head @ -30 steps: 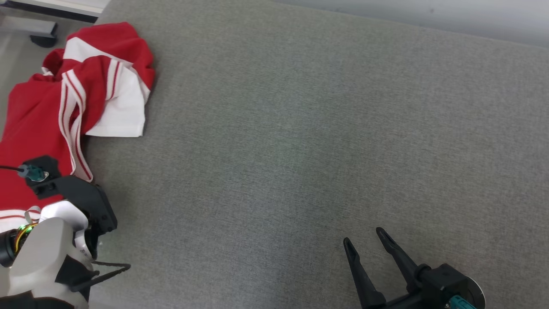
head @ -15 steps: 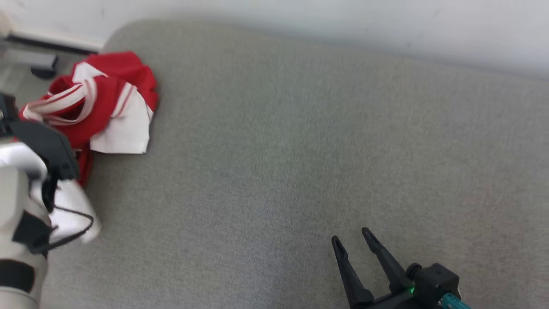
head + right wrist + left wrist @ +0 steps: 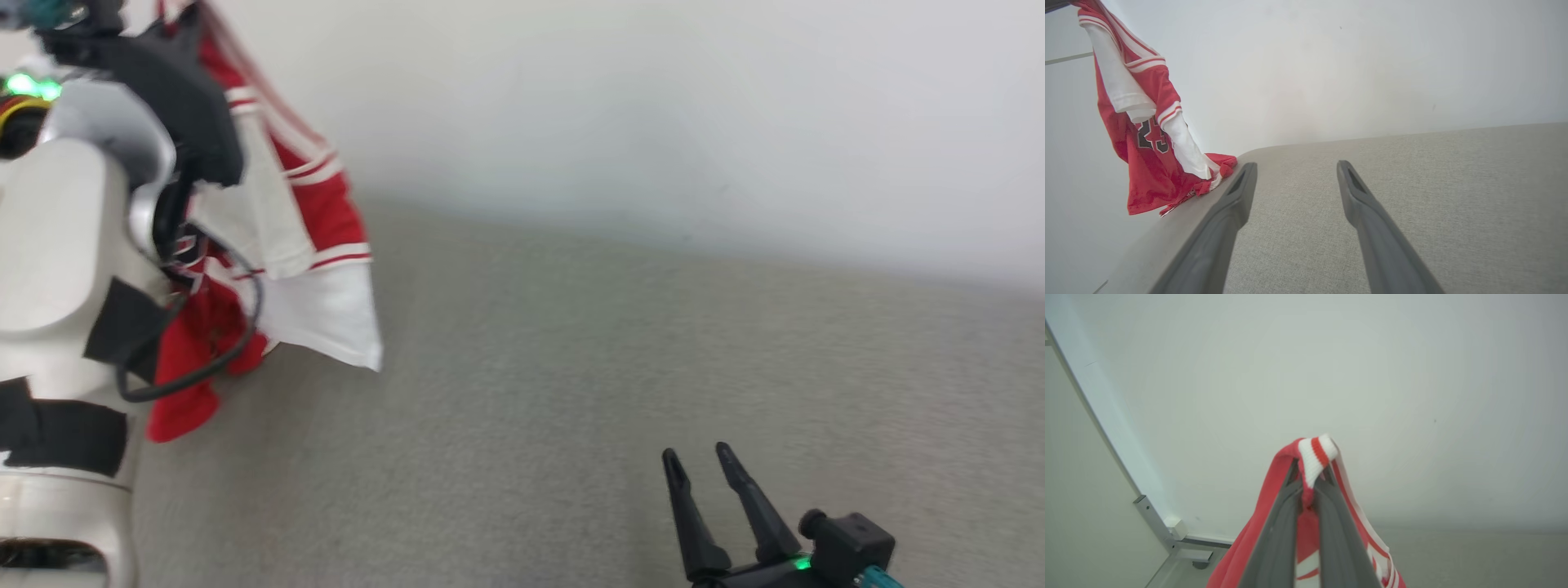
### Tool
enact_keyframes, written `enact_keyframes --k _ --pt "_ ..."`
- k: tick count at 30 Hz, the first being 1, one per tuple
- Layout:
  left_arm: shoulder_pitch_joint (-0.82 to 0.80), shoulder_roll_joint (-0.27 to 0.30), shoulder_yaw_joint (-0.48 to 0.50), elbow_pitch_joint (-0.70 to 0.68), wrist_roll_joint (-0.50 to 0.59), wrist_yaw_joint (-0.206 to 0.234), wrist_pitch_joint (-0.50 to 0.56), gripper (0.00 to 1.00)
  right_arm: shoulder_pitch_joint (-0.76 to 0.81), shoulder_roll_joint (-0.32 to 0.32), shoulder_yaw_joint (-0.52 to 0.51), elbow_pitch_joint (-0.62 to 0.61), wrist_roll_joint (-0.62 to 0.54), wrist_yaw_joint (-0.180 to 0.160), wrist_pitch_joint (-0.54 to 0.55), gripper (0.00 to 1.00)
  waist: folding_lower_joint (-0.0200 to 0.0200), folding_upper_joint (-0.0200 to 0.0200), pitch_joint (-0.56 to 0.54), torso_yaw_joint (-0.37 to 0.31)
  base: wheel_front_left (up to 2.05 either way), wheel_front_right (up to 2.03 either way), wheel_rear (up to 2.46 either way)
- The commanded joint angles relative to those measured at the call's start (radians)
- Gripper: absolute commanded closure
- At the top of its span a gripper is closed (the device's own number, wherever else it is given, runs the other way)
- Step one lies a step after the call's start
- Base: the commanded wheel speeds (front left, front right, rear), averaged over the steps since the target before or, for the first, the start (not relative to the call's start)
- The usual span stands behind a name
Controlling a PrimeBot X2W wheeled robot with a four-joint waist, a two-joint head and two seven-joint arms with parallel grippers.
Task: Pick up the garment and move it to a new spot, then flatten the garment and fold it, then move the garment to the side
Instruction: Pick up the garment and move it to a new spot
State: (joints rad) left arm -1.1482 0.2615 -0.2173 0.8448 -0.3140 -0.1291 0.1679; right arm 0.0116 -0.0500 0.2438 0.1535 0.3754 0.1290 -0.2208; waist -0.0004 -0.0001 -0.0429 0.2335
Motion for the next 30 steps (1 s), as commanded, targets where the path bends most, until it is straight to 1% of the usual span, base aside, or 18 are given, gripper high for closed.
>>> enact_keyframes --k 1,4,5,6,12,17,20,23,25,27,30 --pt "0.003 -0.018 -0.021 -0.041 -0.041 -0.001 0.003 1.00 -0.001 -0.001 -0.014 0.008 -0.003 0.003 -0.008 0.00 0.0004 0.0001 -0.098 -0.121 0.00 0.00 0.00" --pt "0.025 -0.015 -0.048 -0.118 -0.117 0.000 0.007 1.00 0.000 0.000 -0.030 0.018 -0.015 0.003 -0.009 0.00 0.0004 0.0001 -0.115 -0.190 0.00 0.00 0.00" --pt "0.036 -0.013 -0.068 -0.162 -0.160 0.000 0.014 1.00 0.005 -0.001 -0.041 0.022 -0.023 0.003 -0.006 0.00 0.0004 0.0001 -0.121 -0.234 0.00 0.00 0.00" --pt "0.036 -0.013 -0.068 -0.162 -0.160 0.000 0.014 1.00 0.005 -0.001 -0.041 0.022 -0.023 0.003 -0.006 0.00 0.0004 0.0001 -0.121 -0.234 0.00 0.00 0.00" --pt "0.092 -0.003 -0.085 -0.270 -0.238 0.000 0.006 1.00 0.014 -0.001 -0.058 0.010 -0.048 0.003 0.017 0.00 0.0004 0.0001 -0.127 -0.365 0.00 0.00 0.00" --pt "0.162 -0.040 -0.114 -0.337 -0.283 0.000 -0.006 1.00 0.021 -0.001 -0.094 -0.018 -0.070 0.003 0.037 0.00 0.0004 0.0001 -0.116 -0.446 0.00 0.00 0.00" --pt "0.201 -0.065 -0.124 -0.343 -0.301 0.000 -0.019 1.00 0.011 -0.001 -0.100 -0.039 -0.078 0.003 0.053 0.00 0.0004 0.0001 -0.100 -0.493 0.00 0.00 0.00" --pt "0.234 -0.079 -0.149 -0.333 -0.286 0.003 -0.037 1.00 0.005 -0.001 -0.104 -0.060 -0.079 0.003 0.061 0.00 0.0004 0.0001 -0.079 -0.528 0.00 0.00 0.00" --pt "0.263 -0.084 -0.160 -0.318 -0.272 0.017 -0.052 1.00 0.009 -0.001 -0.105 -0.066 -0.076 0.003 0.065 0.00 0.0004 0.0001 -0.064 -0.542 0.00 0.00 0.00" --pt "0.304 -0.090 -0.173 -0.306 -0.266 0.026 -0.067 1.00 0.012 -0.001 -0.103 -0.070 -0.069 0.003 0.066 0.00 0.0004 0.0001 -0.046 -0.552 0.00 0.00 0.00" --pt "0.377 -0.097 -0.187 -0.278 -0.268 0.029 -0.092 1.00 0.013 0.000 -0.095 -0.072 -0.062 0.003 0.069 0.00 0.0004 0.0001 -0.023 -0.555 0.00 0.00 0.00"
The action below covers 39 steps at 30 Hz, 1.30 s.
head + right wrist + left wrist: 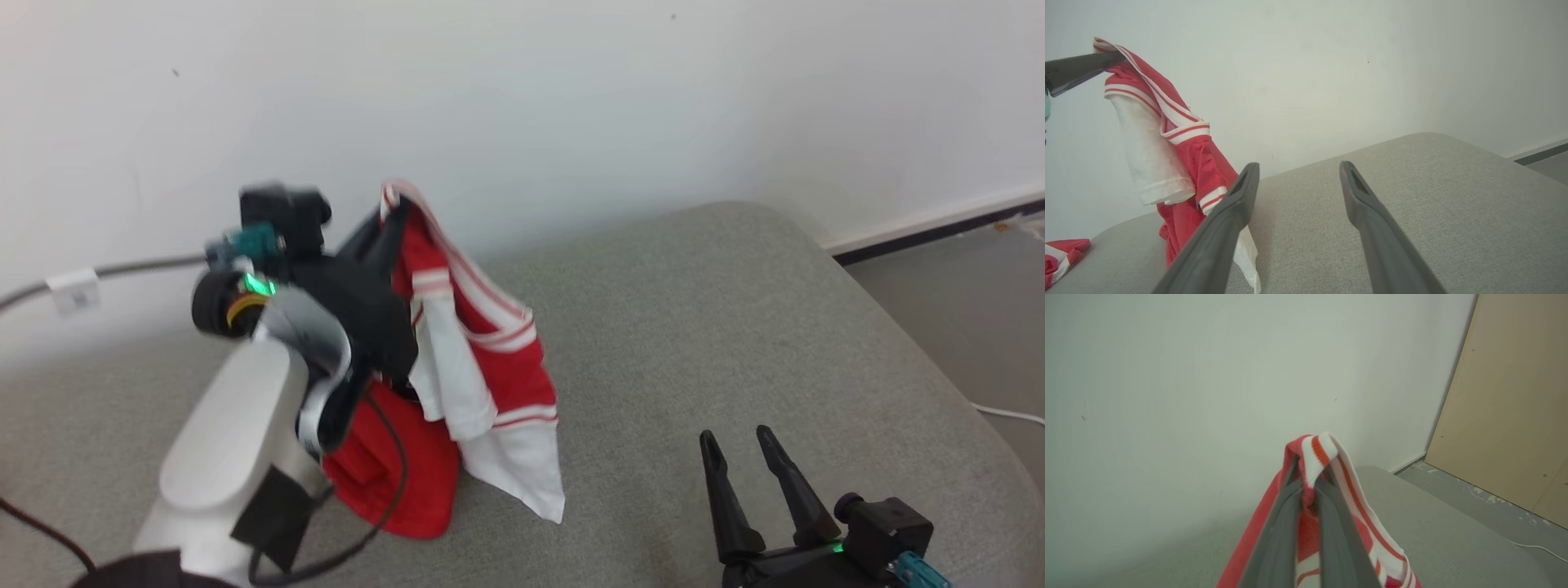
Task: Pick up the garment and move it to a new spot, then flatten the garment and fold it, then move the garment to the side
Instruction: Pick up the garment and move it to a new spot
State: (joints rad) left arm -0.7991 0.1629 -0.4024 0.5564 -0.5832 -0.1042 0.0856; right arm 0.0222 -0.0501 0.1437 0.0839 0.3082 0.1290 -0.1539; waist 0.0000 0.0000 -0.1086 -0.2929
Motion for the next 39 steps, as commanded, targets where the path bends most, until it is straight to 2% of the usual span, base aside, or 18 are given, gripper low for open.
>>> enact_keyframes --k 1,6,7,8,15,22,25,28,31,33,39 --pt "0.052 -0.006 -0.004 0.022 -0.005 0.005 -0.019 1.00 0.000 0.000 0.011 -0.004 0.005 0.003 0.005 0.00 0.0000 0.0000 0.050 -0.027 0.00 0.00 0.00" --pt "0.150 -0.047 -0.038 0.093 -0.003 0.009 -0.066 1.00 -0.016 -0.001 0.018 -0.016 -0.005 0.003 0.016 0.00 0.0000 0.0000 0.073 -0.006 0.00 0.00 0.00" --pt "0.165 -0.054 -0.049 0.107 0.004 0.010 -0.075 0.58 -0.018 0.000 0.019 -0.019 -0.008 0.003 0.019 0.00 0.0000 0.0000 0.076 0.000 0.00 0.00 0.00" --pt "0.178 -0.061 -0.057 0.123 0.004 0.014 -0.082 0.00 -0.019 0.000 0.020 -0.022 -0.009 0.003 0.021 0.00 0.0000 0.0000 0.078 0.006 0.00 0.00 0.00" --pt "0.250 -0.101 -0.093 0.177 -0.021 0.031 -0.139 0.00 -0.007 0.000 0.012 -0.033 -0.009 0.003 0.034 0.00 0.0000 0.0000 0.067 0.070 0.00 0.00 0.00" --pt "0.359 -0.091 -0.121 0.084 0.005 0.019 -0.284 0.00 0.019 0.000 -0.036 -0.045 -0.018 0.003 0.036 0.00 0.0000 0.0000 0.037 0.137 0.00 0.00 0.00" --pt "0.441 -0.061 -0.111 -0.004 0.032 0.040 -0.333 0.00 0.033 0.000 -0.070 -0.054 -0.028 0.003 0.038 0.00 0.0000 0.0000 0.023 0.165 0.00 0.00 0.00" --pt "0.541 -0.037 -0.067 -0.117 0.067 0.081 -0.350 0.00 0.049 0.000 -0.116 -0.054 -0.045 0.003 0.043 0.00 0.0000 0.0000 0.011 0.193 0.00 0.00 0.00" --pt "0.646 -0.024 0.018 -0.264 0.114 0.108 -0.350 0.00 0.066 0.000 -0.157 -0.047 -0.063 0.003 0.046 0.00 0.0000 0.0000 0.001 0.221 0.00 0.00 0.00" --pt "0.715 -0.010 0.059 -0.327 0.157 0.114 -0.351 0.00 0.076 0.000 -0.168 -0.039 -0.069 0.003 0.056 0.00 0.0000 0.0000 -0.006 0.236 0.00 0.00 0.00" --pt "0.863 0.019 0.184 -0.396 0.206 0.113 -0.351 0.00 0.107 0.000 -0.177 -0.021 -0.096 0.003 0.092 0.00 0.0000 0.0000 -0.025 0.258 0.00 0.00 0.00"
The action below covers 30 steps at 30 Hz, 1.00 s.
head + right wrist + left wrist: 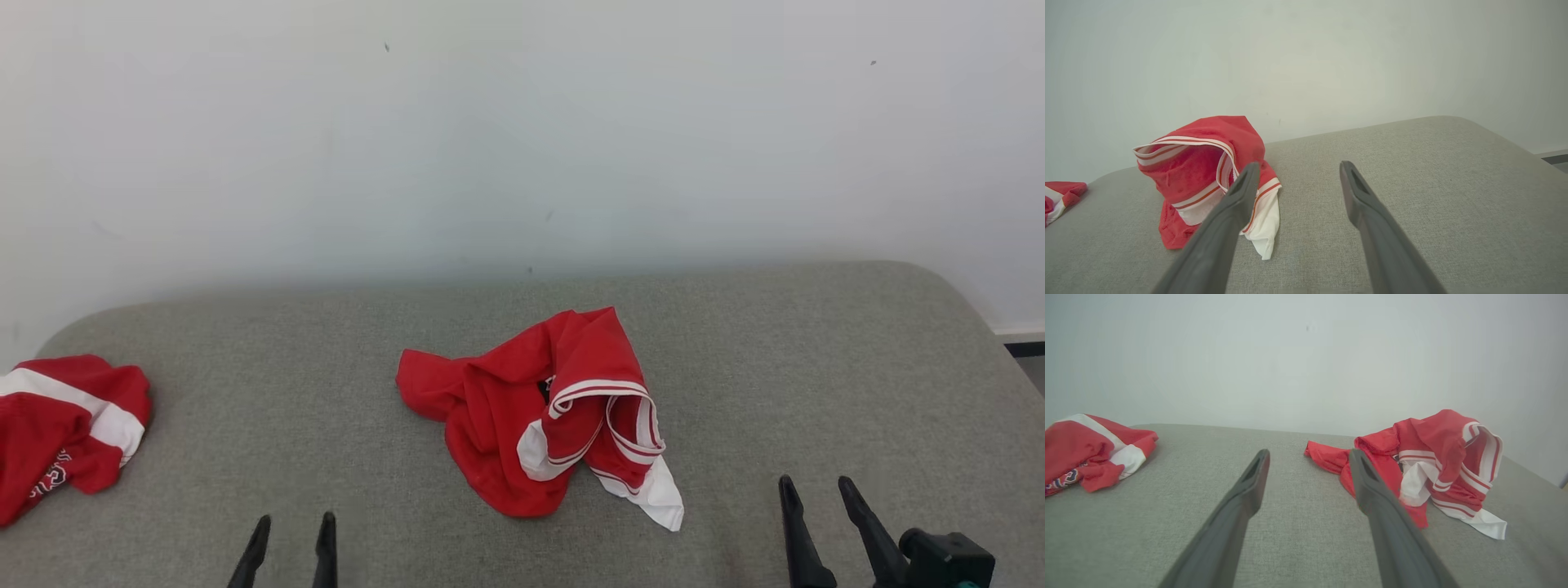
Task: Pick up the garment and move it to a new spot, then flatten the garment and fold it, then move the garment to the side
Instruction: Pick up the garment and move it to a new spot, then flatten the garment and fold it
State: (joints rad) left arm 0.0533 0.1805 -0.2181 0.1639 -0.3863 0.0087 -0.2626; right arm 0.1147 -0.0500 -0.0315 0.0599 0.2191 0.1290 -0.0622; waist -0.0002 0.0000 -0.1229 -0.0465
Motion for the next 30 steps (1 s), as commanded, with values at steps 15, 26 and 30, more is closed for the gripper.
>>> enact_keyframes --k 15,26,30 --pt "0.125 0.054 0.099 0.128 0.083 -0.039 0.000 0.00 0.062 0.000 -0.014 0.054 -0.029 0.003 0.060 0.00 0.0002 0.0000 -0.042 0.025 0.00 0.00 0.00" --pt "0.103 0.047 0.120 0.144 0.012 -0.061 0.022 0.00 0.065 0.000 -0.019 0.051 -0.025 0.003 0.075 0.00 0.0002 0.0000 -0.046 0.019 0.00 0.00 0.00" --pt "0.098 0.045 0.111 0.136 0.006 -0.062 0.028 0.00 0.060 0.000 -0.016 0.053 -0.017 0.003 0.070 0.00 0.0002 0.0000 -0.044 0.015 0.00 0.00 0.00"
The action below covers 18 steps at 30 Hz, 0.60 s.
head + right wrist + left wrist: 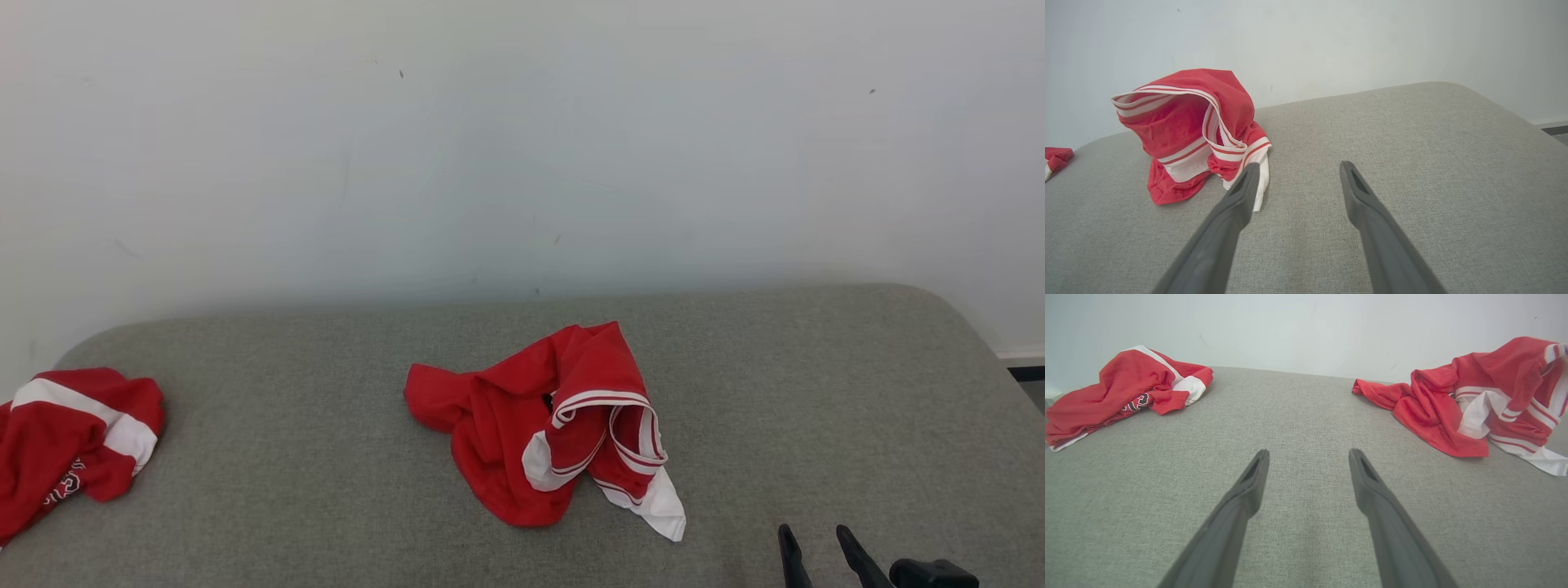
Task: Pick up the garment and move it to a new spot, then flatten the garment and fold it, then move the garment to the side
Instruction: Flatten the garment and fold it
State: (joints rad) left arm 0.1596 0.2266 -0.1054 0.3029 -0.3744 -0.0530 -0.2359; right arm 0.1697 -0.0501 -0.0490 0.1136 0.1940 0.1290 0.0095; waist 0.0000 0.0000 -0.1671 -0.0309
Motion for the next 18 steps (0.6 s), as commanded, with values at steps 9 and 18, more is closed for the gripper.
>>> enact_keyframes --k 9,18 --pt "-0.014 0.002 -0.013 -0.001 -0.012 0.000 0.006 0.00 -0.003 0.000 0.011 0.006 0.015 0.003 -0.010 0.00 0.0000 0.0000 0.009 -0.012 0.00 0.00 0.00" --pt "-0.089 -0.028 -0.084 0.010 -0.011 -0.030 0.047 0.00 -0.021 0.000 0.038 -0.012 0.014 0.003 0.002 0.00 0.0000 0.0000 0.034 -0.080 0.00 0.00 0.00"
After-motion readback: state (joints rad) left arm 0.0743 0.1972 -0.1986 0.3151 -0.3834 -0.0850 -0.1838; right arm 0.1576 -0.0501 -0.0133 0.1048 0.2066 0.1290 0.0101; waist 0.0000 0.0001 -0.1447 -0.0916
